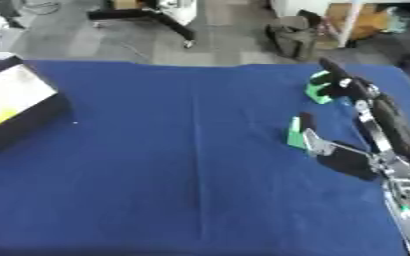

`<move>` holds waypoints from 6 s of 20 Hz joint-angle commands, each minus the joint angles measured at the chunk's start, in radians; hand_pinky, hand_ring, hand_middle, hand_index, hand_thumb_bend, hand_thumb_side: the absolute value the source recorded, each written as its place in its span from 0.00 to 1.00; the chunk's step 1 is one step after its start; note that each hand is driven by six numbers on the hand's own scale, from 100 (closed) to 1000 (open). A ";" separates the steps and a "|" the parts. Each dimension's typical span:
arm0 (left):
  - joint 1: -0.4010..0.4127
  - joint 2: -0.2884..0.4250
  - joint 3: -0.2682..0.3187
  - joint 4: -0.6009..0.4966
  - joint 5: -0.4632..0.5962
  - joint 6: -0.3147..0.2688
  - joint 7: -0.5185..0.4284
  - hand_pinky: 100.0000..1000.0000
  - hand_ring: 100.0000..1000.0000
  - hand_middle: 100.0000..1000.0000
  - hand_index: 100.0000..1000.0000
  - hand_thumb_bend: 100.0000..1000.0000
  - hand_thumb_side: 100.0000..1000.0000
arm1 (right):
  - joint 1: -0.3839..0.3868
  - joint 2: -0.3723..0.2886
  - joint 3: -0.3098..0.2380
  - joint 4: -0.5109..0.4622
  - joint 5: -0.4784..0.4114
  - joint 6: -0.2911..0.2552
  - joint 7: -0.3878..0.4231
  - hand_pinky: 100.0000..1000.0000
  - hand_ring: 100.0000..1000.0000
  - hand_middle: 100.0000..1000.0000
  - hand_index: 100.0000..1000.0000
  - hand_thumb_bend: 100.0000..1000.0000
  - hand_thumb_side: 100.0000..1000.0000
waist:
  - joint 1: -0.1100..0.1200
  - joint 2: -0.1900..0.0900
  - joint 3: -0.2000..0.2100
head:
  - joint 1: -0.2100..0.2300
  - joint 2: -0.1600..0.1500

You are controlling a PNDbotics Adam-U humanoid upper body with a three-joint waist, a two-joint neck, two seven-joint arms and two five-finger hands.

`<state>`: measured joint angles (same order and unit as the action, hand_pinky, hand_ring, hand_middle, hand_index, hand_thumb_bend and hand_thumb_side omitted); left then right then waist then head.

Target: Pick up the objects with one hand, pass them to the other hand, and then place them into the box on the other side of the table.

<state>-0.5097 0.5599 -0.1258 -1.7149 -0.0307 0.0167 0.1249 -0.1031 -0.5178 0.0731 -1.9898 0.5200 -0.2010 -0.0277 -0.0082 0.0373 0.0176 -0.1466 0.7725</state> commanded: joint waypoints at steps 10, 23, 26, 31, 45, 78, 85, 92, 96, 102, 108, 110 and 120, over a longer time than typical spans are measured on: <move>0.068 -0.179 -0.108 -0.284 0.343 -0.006 -0.265 0.92 0.62 0.56 0.85 0.24 0.70 | -0.079 -0.310 0.022 0.284 -0.129 0.137 0.231 0.71 0.78 0.88 1.00 0.00 0.58 | -0.008 0.009 0.059 | -0.290 -0.002; 0.094 -0.263 -0.176 -0.266 0.315 0.018 -0.340 0.93 0.60 0.54 0.85 0.21 0.79 | -0.246 -0.265 0.033 0.660 0.265 0.124 0.342 0.73 0.54 0.38 1.00 0.14 0.93 | -0.030 0.049 0.139 | -0.358 -0.002; 0.106 -0.262 -0.176 -0.258 0.307 0.015 -0.340 0.93 0.60 0.54 0.85 0.21 0.81 | -0.246 -0.262 0.039 0.679 0.311 0.103 0.362 0.74 0.54 0.36 1.00 0.25 0.87 | -0.033 0.050 0.145 | -0.365 -0.002; 0.108 -0.263 -0.177 -0.253 0.302 0.013 -0.339 0.93 0.60 0.54 0.85 0.21 0.81 | -0.250 -0.252 0.047 0.685 0.367 0.074 0.391 0.75 0.55 0.36 1.00 0.28 0.81 | -0.036 0.052 0.153 | -0.374 -0.002; 0.094 -0.255 -0.188 -0.263 0.297 0.015 -0.360 0.93 0.60 0.53 0.85 0.20 0.82 | -0.259 -0.228 0.034 0.758 0.386 0.077 0.389 0.74 0.55 0.36 0.95 0.22 0.82 | -0.049 0.069 0.195 | -0.410 -0.002; 0.015 -0.314 -0.386 -0.034 0.329 0.069 -0.500 0.93 0.59 0.52 0.84 0.25 0.95 | -0.276 0.135 0.208 -0.010 0.159 -0.355 0.028 0.63 0.45 0.18 0.49 0.07 0.00 | -0.024 0.027 0.107 | 0.029 -0.002; -0.013 -0.349 -0.447 -0.032 0.312 0.028 -0.536 0.95 0.67 0.59 0.87 0.25 0.71 | -0.288 0.196 0.223 -0.010 0.101 -0.344 0.057 0.62 0.44 0.17 0.48 0.00 0.00 | -0.035 0.019 0.093 | 0.036 -0.002; -0.017 -0.394 -0.464 0.038 0.245 -0.022 -0.489 0.97 0.70 0.65 0.90 0.29 0.67 | -0.294 0.224 0.245 -0.010 0.054 -0.343 0.105 0.61 0.44 0.17 0.47 0.00 0.00 | -0.035 0.018 0.086 | 0.025 -0.002; -0.017 -0.415 -0.468 0.077 0.220 -0.038 -0.428 0.97 0.71 0.67 0.90 0.29 0.68 | -0.294 0.228 0.247 -0.010 0.043 -0.344 0.120 0.61 0.44 0.17 0.47 0.00 0.00 | -0.036 0.018 0.084 | 0.022 -0.002; -0.019 -0.433 -0.470 0.103 0.234 -0.040 -0.350 0.95 0.68 0.62 0.86 0.24 0.71 | -0.289 0.229 0.253 -0.010 0.043 -0.346 0.131 0.61 0.44 0.17 0.47 0.00 0.00 | -0.038 0.018 0.082 | 0.020 -0.002; -0.021 -0.431 -0.467 0.073 0.195 -0.026 -0.229 0.94 0.68 0.64 0.87 0.24 0.68 | -0.283 0.231 0.254 -0.010 0.049 -0.343 0.141 0.61 0.44 0.17 0.47 0.00 0.00 | -0.038 0.018 0.080 | 0.022 -0.002; -0.018 -0.429 -0.469 0.062 0.182 -0.024 -0.209 0.95 0.69 0.64 0.87 0.25 0.68 | -0.282 0.231 0.252 -0.010 0.053 -0.341 0.140 0.61 0.44 0.17 0.47 0.00 0.00 | -0.037 0.019 0.080 | 0.022 -0.002; 0.000 -0.422 -0.462 0.052 0.164 -0.020 -0.163 0.96 0.71 0.67 0.89 0.28 0.68 | -0.274 0.232 0.240 -0.010 0.076 -0.327 0.127 0.61 0.44 0.17 0.46 0.00 0.00 | -0.035 0.020 0.077 | 0.009 -0.002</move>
<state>-0.4968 0.1329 -0.6112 -1.6500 0.1323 -0.0068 -0.0534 -0.3722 -0.2855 0.3027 -1.9773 0.5928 -0.5245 0.0980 -0.0447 0.0729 0.0963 -0.1330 0.7725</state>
